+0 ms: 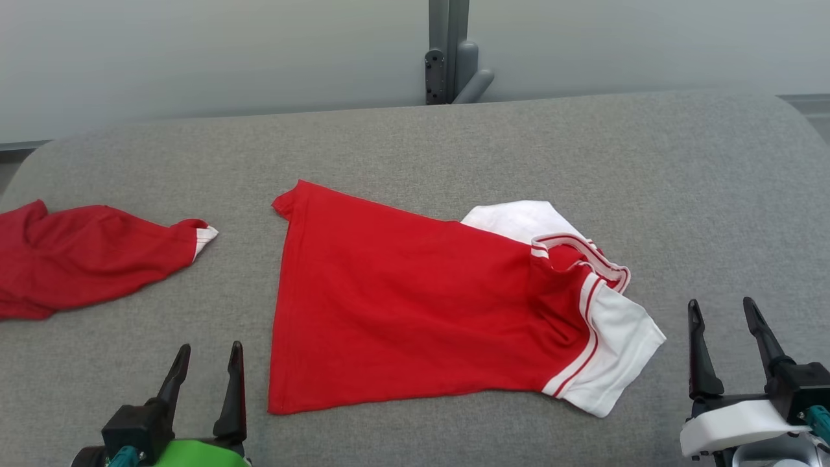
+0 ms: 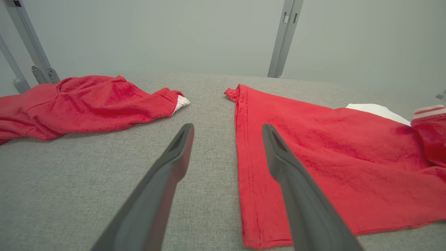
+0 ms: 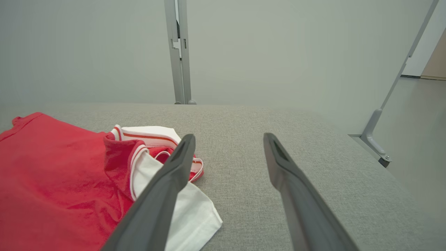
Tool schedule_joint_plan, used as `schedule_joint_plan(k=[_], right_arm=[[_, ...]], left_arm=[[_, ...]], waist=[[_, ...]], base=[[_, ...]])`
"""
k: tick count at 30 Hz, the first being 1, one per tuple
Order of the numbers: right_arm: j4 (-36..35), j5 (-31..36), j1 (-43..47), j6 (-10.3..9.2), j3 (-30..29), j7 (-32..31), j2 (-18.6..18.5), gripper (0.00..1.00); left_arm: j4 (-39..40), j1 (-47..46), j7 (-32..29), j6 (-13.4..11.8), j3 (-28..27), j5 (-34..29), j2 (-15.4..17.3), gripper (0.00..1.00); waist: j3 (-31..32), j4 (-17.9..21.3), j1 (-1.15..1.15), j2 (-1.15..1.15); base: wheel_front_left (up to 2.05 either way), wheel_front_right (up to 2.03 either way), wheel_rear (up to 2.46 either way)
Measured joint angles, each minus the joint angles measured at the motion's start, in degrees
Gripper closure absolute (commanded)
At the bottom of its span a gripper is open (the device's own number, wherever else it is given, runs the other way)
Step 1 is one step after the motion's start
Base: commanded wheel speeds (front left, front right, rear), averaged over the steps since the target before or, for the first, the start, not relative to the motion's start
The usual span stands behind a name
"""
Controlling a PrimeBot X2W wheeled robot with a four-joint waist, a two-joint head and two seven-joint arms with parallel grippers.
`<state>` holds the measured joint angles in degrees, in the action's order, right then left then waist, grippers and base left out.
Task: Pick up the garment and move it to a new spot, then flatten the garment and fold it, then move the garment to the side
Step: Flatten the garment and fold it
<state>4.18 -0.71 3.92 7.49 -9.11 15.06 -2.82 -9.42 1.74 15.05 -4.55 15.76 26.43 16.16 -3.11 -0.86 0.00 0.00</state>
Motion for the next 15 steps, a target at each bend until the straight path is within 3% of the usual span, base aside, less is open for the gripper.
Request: schedule_joint_plan(k=[7,15], right_arm=[[1.6,-0.9,0.7,0.0,1.7,0.0,0.0,0.0],[2.3,-1.6,1.1,0.0,2.4,0.0,0.0,0.0]], left_arm=[[-4.1,1.9,0.0,6.7,-6.7,-3.8,-2.3,0.0],[-4.5,2.3,0.0,9.9,-10.6,-7.3,-4.7,0.0]], waist=[[1.9,-1.7,0.0,0.0],[2.4,-2.0,0.0,0.0]], base=[[0.0,0.0,0.0],[0.0,0.0,0.0]])
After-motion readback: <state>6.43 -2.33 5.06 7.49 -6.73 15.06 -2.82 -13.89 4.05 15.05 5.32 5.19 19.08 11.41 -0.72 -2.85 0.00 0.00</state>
